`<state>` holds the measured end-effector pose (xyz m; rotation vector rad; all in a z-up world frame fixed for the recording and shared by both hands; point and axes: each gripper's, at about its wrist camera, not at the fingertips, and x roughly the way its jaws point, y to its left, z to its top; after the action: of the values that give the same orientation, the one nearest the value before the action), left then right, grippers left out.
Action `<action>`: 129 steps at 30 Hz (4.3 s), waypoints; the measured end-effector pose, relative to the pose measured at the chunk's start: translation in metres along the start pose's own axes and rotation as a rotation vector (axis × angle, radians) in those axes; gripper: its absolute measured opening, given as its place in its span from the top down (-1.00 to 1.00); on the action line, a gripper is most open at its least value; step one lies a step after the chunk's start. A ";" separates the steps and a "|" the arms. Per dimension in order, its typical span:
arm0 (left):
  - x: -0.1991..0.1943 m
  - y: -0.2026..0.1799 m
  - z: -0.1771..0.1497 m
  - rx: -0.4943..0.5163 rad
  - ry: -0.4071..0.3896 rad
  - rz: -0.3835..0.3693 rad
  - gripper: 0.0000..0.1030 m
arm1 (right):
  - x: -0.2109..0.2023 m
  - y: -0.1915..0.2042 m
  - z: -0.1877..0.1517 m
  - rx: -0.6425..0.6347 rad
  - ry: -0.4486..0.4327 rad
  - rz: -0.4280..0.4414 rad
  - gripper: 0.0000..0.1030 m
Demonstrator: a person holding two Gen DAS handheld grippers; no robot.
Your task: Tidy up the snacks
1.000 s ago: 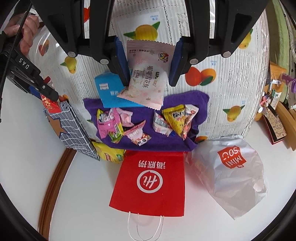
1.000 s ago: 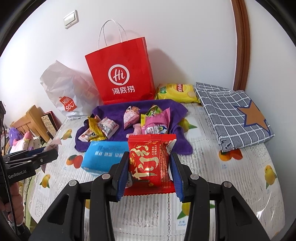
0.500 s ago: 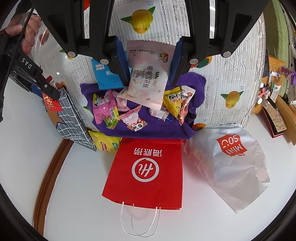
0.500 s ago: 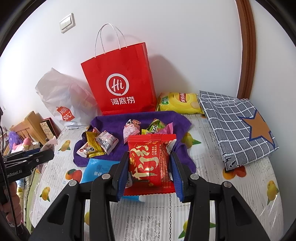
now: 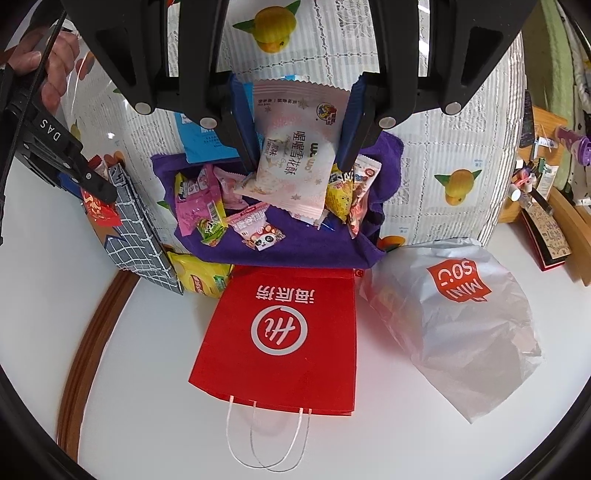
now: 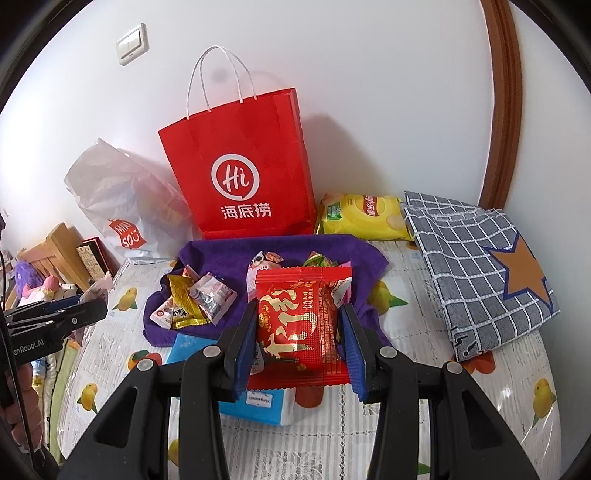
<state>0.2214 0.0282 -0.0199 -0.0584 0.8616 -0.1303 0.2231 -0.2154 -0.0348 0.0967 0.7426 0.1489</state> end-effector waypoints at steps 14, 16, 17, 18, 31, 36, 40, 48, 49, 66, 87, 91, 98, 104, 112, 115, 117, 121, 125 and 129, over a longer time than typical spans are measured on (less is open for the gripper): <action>0.016 0.008 0.015 -0.015 0.001 0.004 0.20 | 0.016 0.006 0.014 -0.007 -0.002 0.011 0.17; 0.022 0.008 0.018 -0.020 0.005 0.000 0.20 | 0.019 0.004 0.016 0.000 0.001 0.012 0.17; 0.024 0.009 0.019 -0.022 0.007 -0.002 0.20 | 0.021 0.003 0.018 0.002 0.002 0.011 0.17; 0.026 0.009 0.020 -0.025 0.010 -0.003 0.20 | 0.022 0.002 0.019 0.002 0.003 0.010 0.17; 0.055 0.023 0.038 -0.043 0.024 0.005 0.20 | 0.051 -0.002 0.035 0.017 0.011 0.009 0.17; 0.065 0.036 0.044 -0.074 0.025 0.011 0.19 | 0.066 0.000 0.039 0.008 0.024 0.012 0.17; 0.075 0.038 0.047 -0.072 0.037 0.014 0.19 | 0.078 0.000 0.043 0.005 0.034 0.013 0.17; 0.094 0.032 0.056 -0.057 0.044 -0.009 0.20 | 0.101 0.003 0.046 0.005 0.053 0.034 0.17; 0.097 0.030 0.057 -0.051 0.043 -0.011 0.20 | 0.106 0.004 0.045 0.003 0.058 0.037 0.17; 0.142 0.025 0.043 -0.023 0.139 -0.045 0.22 | 0.157 0.033 0.014 -0.068 0.191 0.115 0.17; 0.155 0.024 0.031 -0.009 0.172 -0.079 -0.04 | 0.185 0.038 0.001 -0.104 0.249 0.094 0.15; 0.152 0.022 0.031 -0.010 0.177 -0.081 -0.11 | 0.182 0.038 0.001 -0.102 0.250 0.101 0.01; 0.136 0.020 0.030 -0.016 0.167 -0.072 -0.21 | 0.166 0.041 0.004 -0.099 0.231 0.115 -0.02; 0.113 0.017 0.024 -0.010 0.148 -0.052 -0.27 | 0.142 0.043 0.009 -0.098 0.199 0.112 -0.04; 0.074 0.014 0.012 -0.021 0.115 -0.026 -0.34 | 0.103 0.038 0.008 -0.070 0.167 0.092 -0.06; 0.057 0.011 0.006 -0.025 0.096 -0.015 -0.39 | 0.081 0.036 0.007 -0.057 0.148 0.073 -0.08; 0.046 0.009 0.002 -0.026 0.084 -0.010 -0.44 | 0.069 0.033 0.006 -0.046 0.138 0.062 -0.10; 0.017 0.002 -0.009 -0.026 0.048 0.006 -0.55 | 0.038 0.027 0.002 -0.023 0.111 0.031 -0.19; -0.017 -0.008 -0.023 -0.020 0.006 0.020 -0.67 | -0.001 0.024 -0.005 -0.010 0.079 0.002 -0.26; -0.050 -0.021 -0.042 0.001 -0.039 0.037 -0.82 | -0.041 0.024 -0.017 -0.018 0.038 -0.013 -0.50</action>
<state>0.1552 0.0143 -0.0073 -0.0437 0.8235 -0.0949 0.1795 -0.1982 -0.0164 0.0724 0.7798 0.1452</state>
